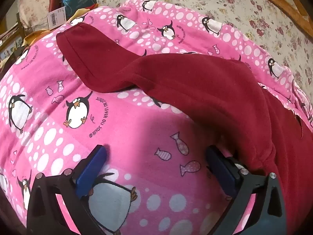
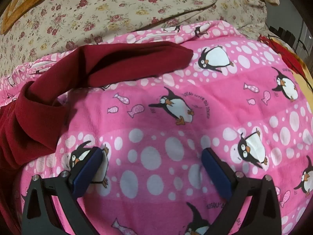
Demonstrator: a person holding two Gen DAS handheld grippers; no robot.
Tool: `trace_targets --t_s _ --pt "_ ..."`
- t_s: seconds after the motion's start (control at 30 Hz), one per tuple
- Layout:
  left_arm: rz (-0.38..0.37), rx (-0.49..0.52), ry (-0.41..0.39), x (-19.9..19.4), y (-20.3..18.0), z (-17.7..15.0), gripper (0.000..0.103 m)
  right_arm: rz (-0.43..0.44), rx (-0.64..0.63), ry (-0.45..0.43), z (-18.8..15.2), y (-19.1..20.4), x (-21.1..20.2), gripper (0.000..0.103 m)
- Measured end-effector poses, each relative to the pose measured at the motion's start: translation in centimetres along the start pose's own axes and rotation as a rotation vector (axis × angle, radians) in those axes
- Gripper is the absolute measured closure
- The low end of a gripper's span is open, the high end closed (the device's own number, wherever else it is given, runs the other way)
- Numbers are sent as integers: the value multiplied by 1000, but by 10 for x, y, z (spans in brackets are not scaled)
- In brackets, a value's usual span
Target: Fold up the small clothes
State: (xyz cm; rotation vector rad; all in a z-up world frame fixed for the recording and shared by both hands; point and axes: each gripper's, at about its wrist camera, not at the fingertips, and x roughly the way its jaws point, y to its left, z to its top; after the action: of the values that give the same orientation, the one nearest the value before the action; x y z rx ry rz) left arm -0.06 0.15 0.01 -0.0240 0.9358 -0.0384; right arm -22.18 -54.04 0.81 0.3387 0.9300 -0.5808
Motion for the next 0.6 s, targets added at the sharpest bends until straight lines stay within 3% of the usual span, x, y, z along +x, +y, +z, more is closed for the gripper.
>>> trace_targets --t_s 0.2,0.37,0.43,0.5,0.6 --pt "6 6 16 -1 0 1 16 -1 -1 0 0 0 0 0" --pt "-36 61 129 -5 0 1 17 -1 0 0 0 0 0 0" --pt "-27 76 116 -17 3 -2 33 -1 -1 0 0 0 0 0" --pt "-21 70 96 -32 10 4 41 -1 -1 0 0 0 0 0" --pt "-84 24 58 -55 20 10 41 -1 0 -1 0 0 0 0"
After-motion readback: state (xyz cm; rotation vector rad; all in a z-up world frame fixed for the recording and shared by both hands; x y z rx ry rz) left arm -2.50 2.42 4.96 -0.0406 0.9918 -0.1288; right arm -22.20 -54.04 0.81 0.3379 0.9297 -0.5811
